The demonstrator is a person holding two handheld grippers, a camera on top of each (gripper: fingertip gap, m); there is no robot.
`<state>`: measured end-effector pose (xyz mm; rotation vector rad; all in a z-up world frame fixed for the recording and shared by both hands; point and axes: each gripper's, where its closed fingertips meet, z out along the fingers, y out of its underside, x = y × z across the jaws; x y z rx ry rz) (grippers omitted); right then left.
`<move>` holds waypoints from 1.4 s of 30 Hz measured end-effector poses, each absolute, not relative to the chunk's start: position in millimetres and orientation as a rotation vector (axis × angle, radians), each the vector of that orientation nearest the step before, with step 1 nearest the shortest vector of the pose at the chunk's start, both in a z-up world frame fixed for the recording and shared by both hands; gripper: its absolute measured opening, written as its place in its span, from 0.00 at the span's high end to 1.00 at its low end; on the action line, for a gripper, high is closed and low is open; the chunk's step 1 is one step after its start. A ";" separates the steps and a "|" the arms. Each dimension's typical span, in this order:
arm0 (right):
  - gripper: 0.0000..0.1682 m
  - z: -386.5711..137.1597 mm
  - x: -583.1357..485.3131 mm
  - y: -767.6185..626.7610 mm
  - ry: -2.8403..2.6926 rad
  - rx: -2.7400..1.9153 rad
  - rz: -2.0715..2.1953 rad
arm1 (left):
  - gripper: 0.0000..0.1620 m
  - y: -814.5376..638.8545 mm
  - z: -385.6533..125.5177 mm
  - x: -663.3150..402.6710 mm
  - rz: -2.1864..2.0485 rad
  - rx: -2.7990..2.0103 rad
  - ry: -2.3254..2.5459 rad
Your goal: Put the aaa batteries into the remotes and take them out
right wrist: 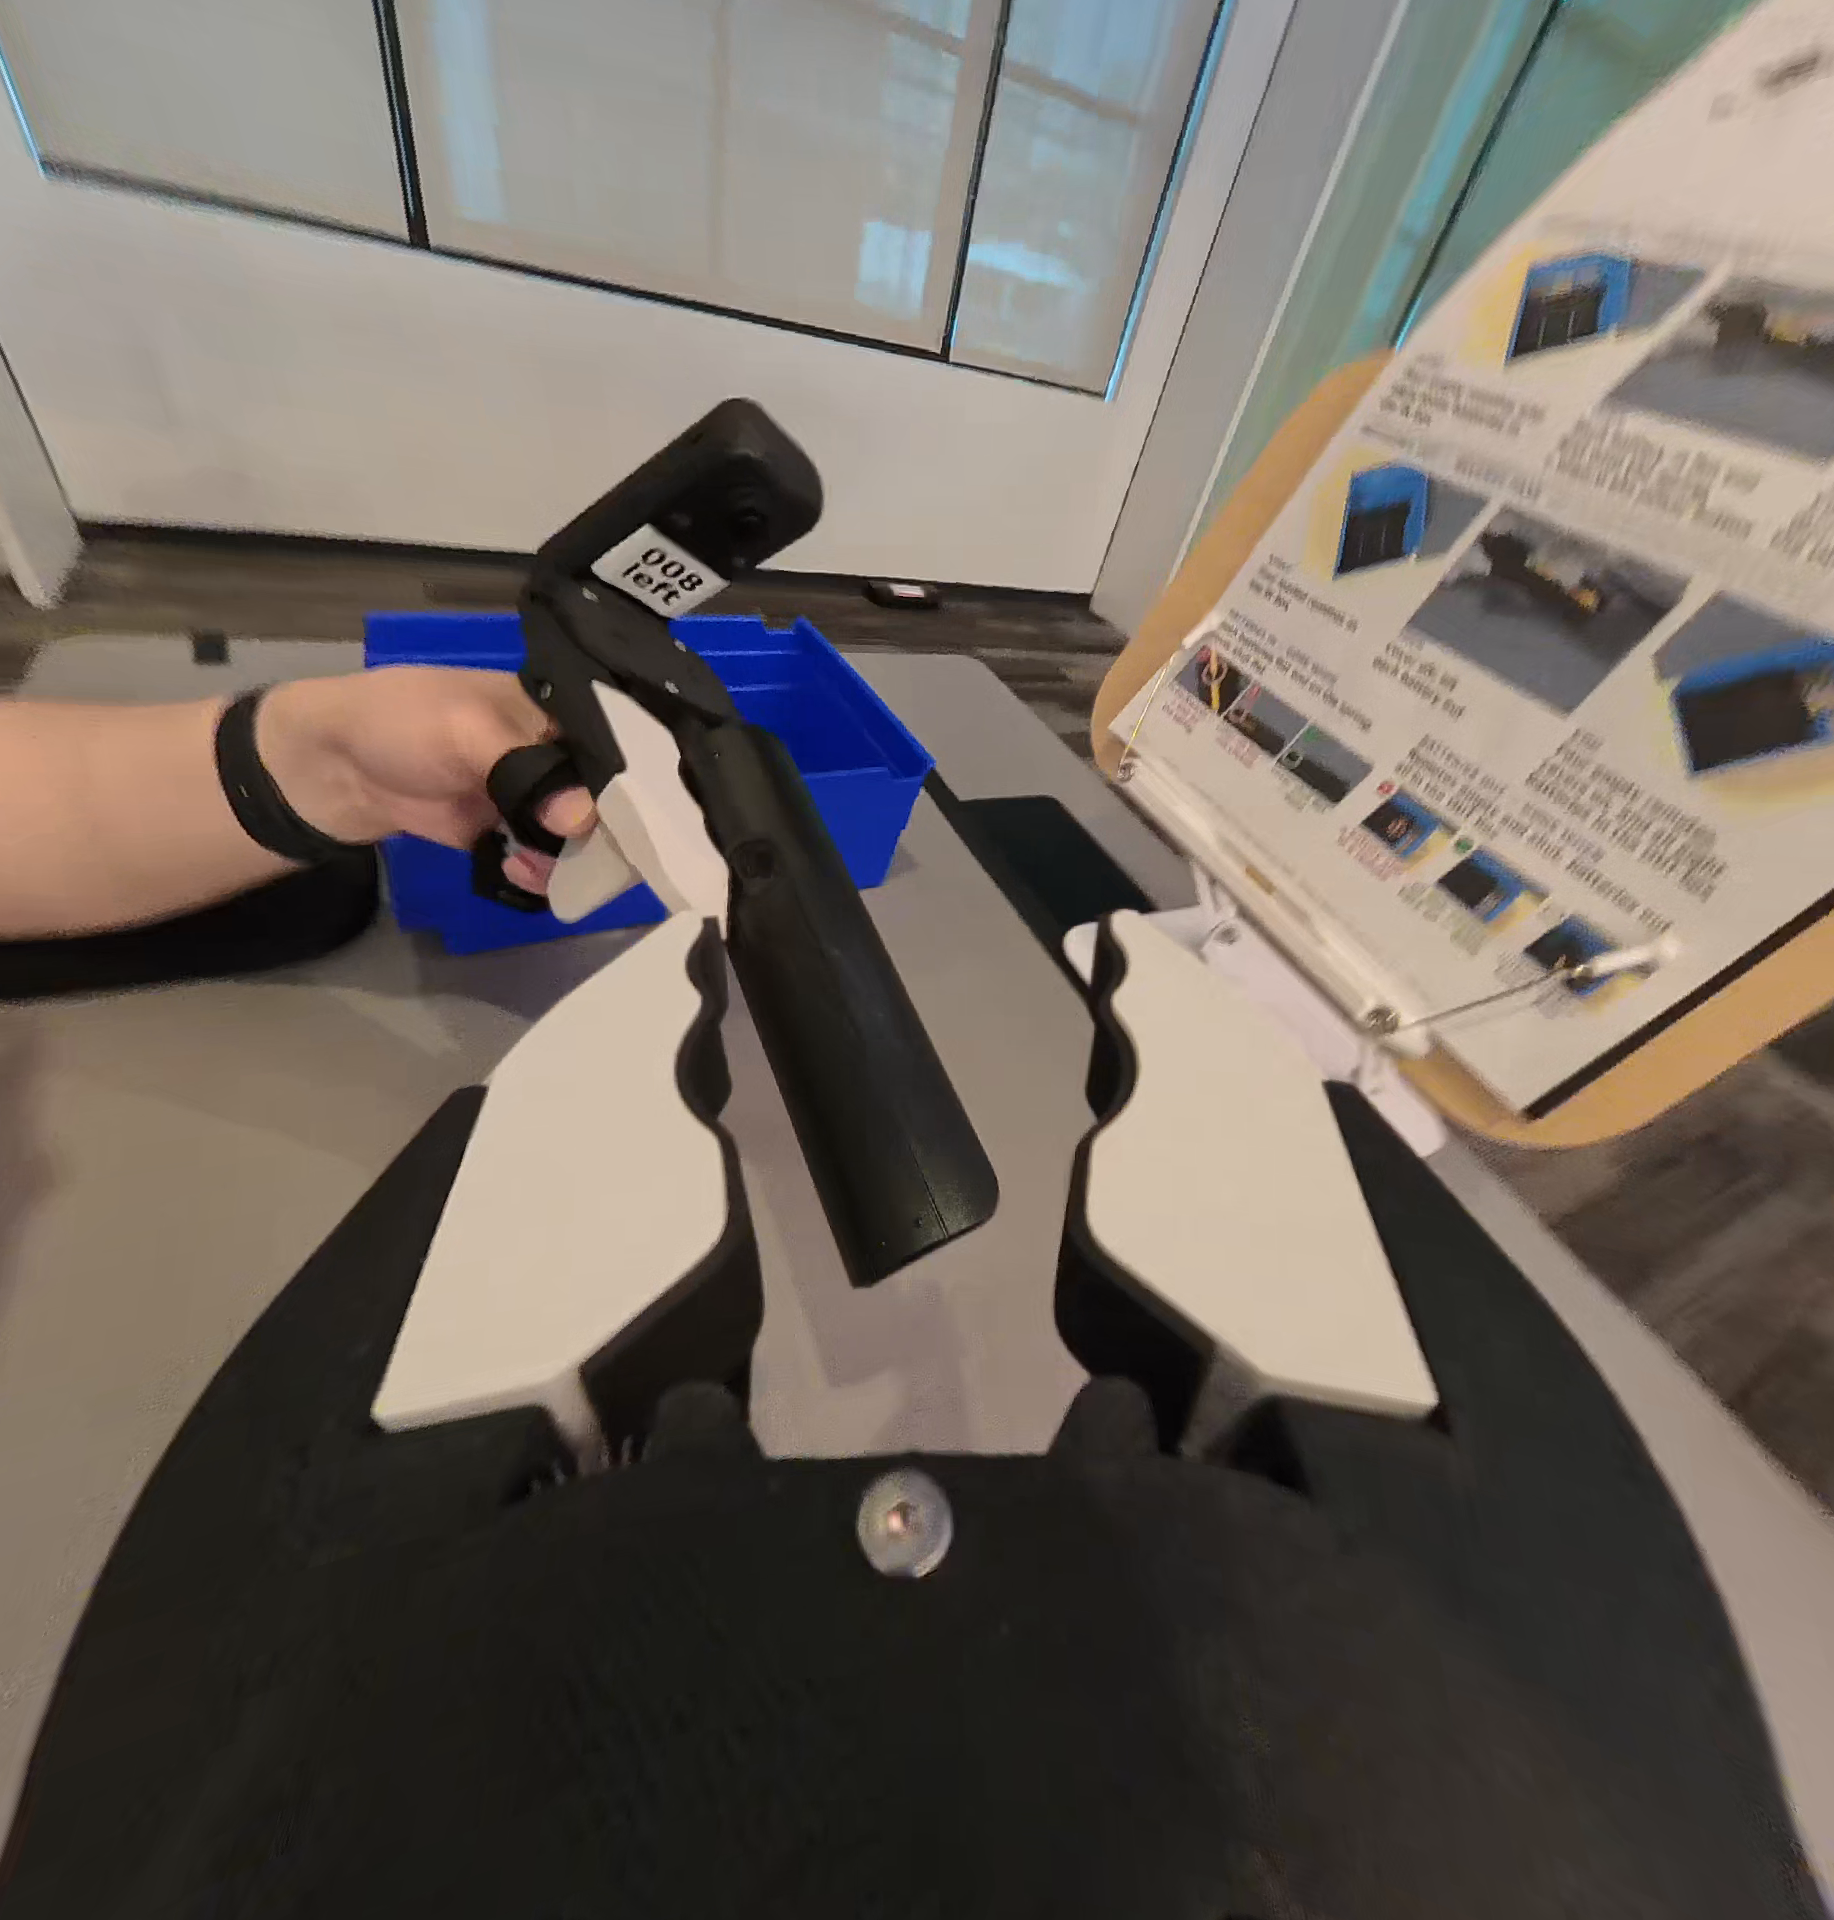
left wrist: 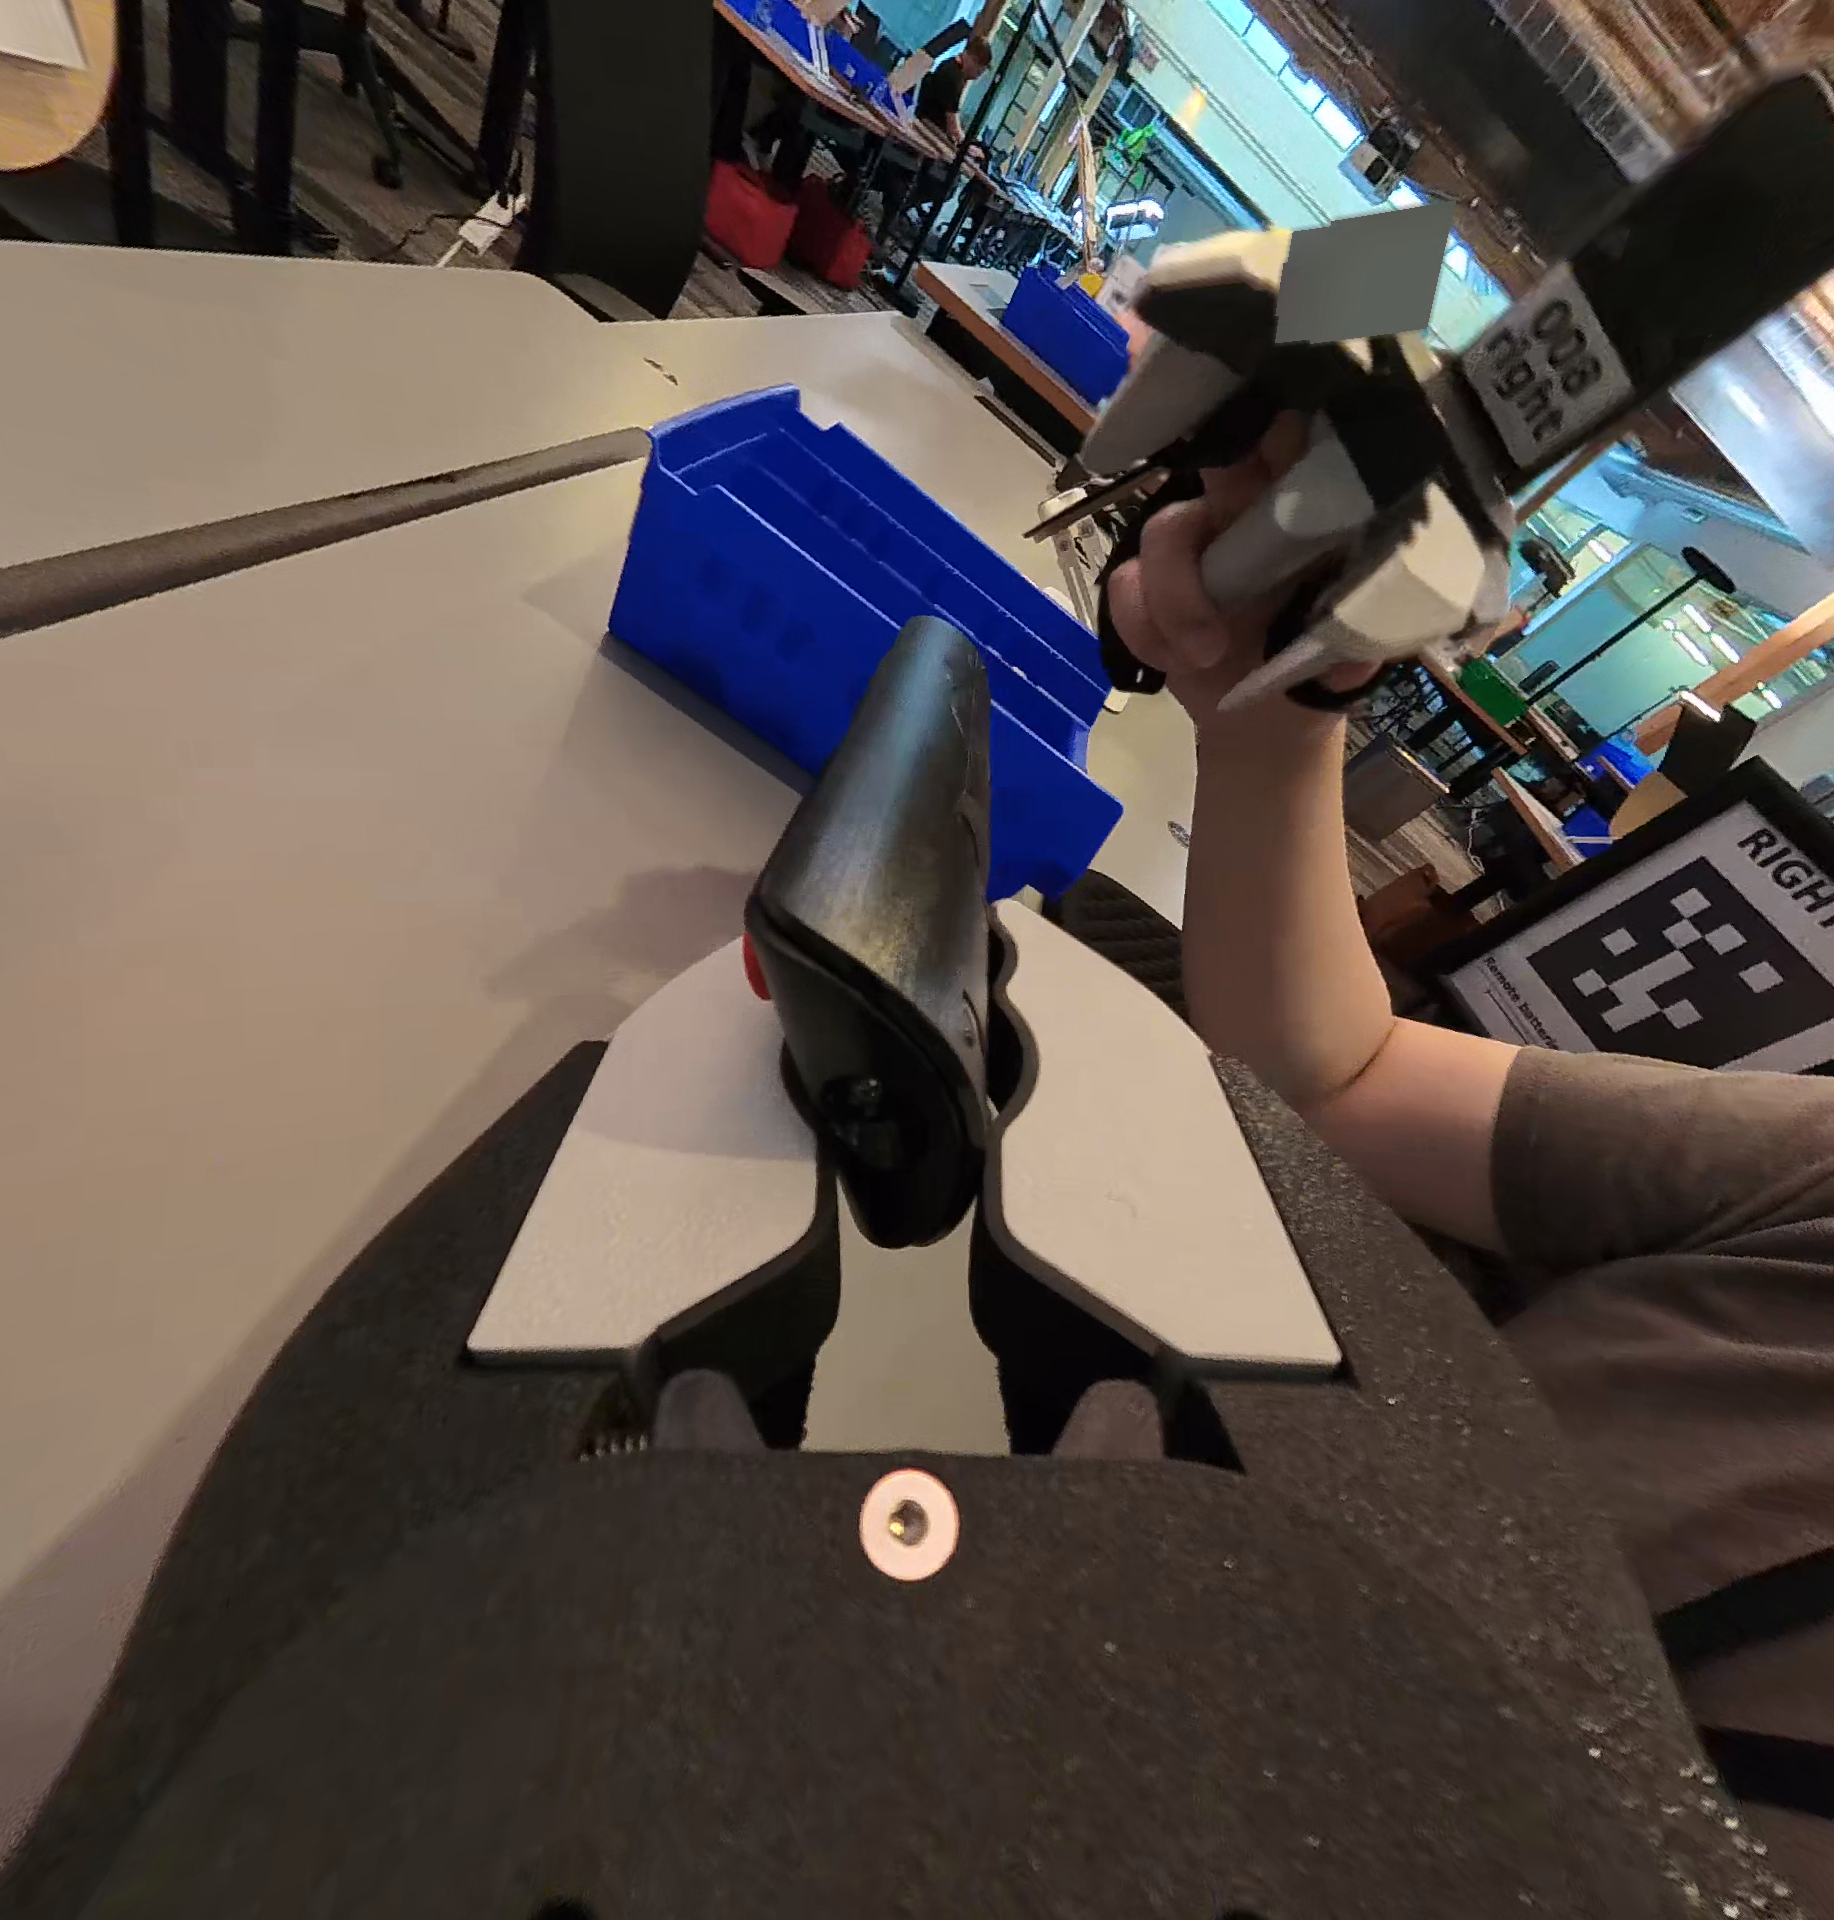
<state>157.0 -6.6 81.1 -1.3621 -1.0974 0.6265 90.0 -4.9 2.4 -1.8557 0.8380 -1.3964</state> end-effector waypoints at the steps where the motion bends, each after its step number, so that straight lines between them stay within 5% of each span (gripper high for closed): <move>1: 0.59 80.1 152.0 -11.6 -1.140 -1.318 0.586 | 0.85 -3.5 2.2 88.1 -1.399 -1.868 0.822; 16: 0.64 -9.9 86.5 13.7 -1.447 -1.091 -0.325 | 0.85 5.0 -8.4 79.6 -1.583 -1.971 0.621; 27: 0.69 -41.4 97.2 20.1 -1.518 -1.394 -0.149 | 0.85 -11.7 -29.0 94.5 -1.444 -2.054 0.834; 38: 0.62 -51.4 92.6 16.4 -1.530 -1.497 -0.112 | 0.85 -17.9 -38.1 97.4 -1.359 -2.077 0.945; 42: 0.68 -51.7 91.9 13.7 -1.520 -1.544 -0.045 | 0.84 -18.3 -36.1 97.4 -1.402 -2.073 0.929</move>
